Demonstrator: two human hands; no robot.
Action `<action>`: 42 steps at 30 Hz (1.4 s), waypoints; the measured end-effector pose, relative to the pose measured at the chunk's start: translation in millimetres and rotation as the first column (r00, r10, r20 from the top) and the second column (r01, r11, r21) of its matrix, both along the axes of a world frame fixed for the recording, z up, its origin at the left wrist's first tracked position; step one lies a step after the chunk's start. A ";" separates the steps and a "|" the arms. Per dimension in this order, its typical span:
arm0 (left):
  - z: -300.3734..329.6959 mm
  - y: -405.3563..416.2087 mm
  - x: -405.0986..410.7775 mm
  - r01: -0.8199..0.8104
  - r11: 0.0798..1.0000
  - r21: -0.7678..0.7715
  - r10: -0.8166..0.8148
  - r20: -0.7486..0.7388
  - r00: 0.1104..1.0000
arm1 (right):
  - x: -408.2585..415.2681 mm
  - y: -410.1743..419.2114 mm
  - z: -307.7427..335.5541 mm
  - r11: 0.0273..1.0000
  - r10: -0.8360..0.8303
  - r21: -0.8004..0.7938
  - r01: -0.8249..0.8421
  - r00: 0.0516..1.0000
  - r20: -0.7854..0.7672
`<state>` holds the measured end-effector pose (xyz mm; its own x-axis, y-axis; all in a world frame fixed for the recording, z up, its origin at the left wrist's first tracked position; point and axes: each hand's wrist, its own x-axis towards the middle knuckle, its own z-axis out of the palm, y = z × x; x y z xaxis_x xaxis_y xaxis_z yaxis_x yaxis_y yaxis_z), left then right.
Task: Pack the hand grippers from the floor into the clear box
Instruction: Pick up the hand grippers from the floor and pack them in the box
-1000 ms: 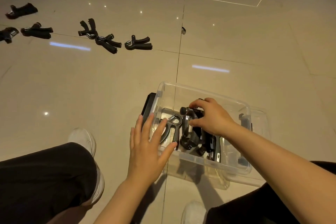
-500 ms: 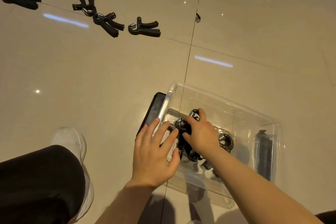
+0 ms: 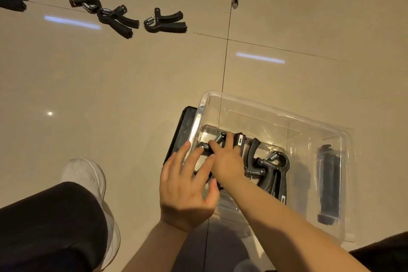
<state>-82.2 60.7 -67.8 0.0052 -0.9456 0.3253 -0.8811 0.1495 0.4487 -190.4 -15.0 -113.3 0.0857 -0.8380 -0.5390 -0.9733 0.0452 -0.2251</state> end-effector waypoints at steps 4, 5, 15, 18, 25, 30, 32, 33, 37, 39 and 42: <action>-1.9 -0.5 -0.2 0.001 1.000 -0.015 -0.001 0.005 1.000 | -4.3 -3.1 1.3 0.997 0.080 0.014 -0.080 0.996 -0.048; -2.1 -0.2 0.1 0.004 1.000 -0.017 -0.004 0.005 1.000 | -6.1 -3.1 1.4 0.995 0.101 0.016 -0.100 0.994 -0.041; 1.7 1.0 5.1 0.069 0.997 0.038 -0.070 0.014 0.997 | -27.3 -34.2 60.0 0.986 -0.167 0.009 0.167 0.981 0.101; 7.6 0.5 5.8 0.080 0.989 0.128 -0.078 -0.018 0.997 | -29.3 -39.5 100.4 0.968 -0.245 -0.012 0.250 0.954 0.171; 25.6 4.9 23.3 0.206 0.922 0.327 -0.211 -0.020 0.977 | -33.8 2.2 201.4 0.987 -0.118 -0.091 0.134 0.980 0.161; 56.1 32.3 50.8 0.153 0.939 0.308 -0.096 -0.192 0.977 | -24.4 49.3 243.5 0.998 -0.001 -0.056 0.006 0.996 0.087; 75.2 47.2 56.7 0.118 0.956 0.267 -0.051 -0.246 0.968 | -13.8 67.9 255.4 0.996 0.032 -0.091 -0.023 0.995 0.096; 86.1 54.4 58.5 0.116 0.966 0.231 -0.055 -0.254 0.966 | -8.5 77.9 261.0 0.992 0.045 -0.119 -0.033 0.993 0.106; 137.6 77.5 64.9 0.223 0.966 0.133 -0.180 -0.275 0.945 | 4.1 117.9 284.8 0.979 0.072 -0.201 -0.045 0.989 0.127; 168.4 81.7 71.0 0.310 0.941 0.136 -0.277 -0.217 0.936 | 7.0 130.4 303.2 0.975 0.089 -0.211 -0.065 0.990 0.108; 219.3 73.4 82.1 0.441 0.873 0.210 -0.458 0.039 0.888 | 16.5 135.0 343.4 0.969 0.167 -0.185 -0.162 0.986 0.010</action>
<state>0.0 134.1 151.5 -0.4547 -0.8826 0.1189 -0.7751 0.4580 0.4353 -173.9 120.1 230.2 0.2422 -0.8953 -0.3737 -0.9578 -0.1592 -0.2393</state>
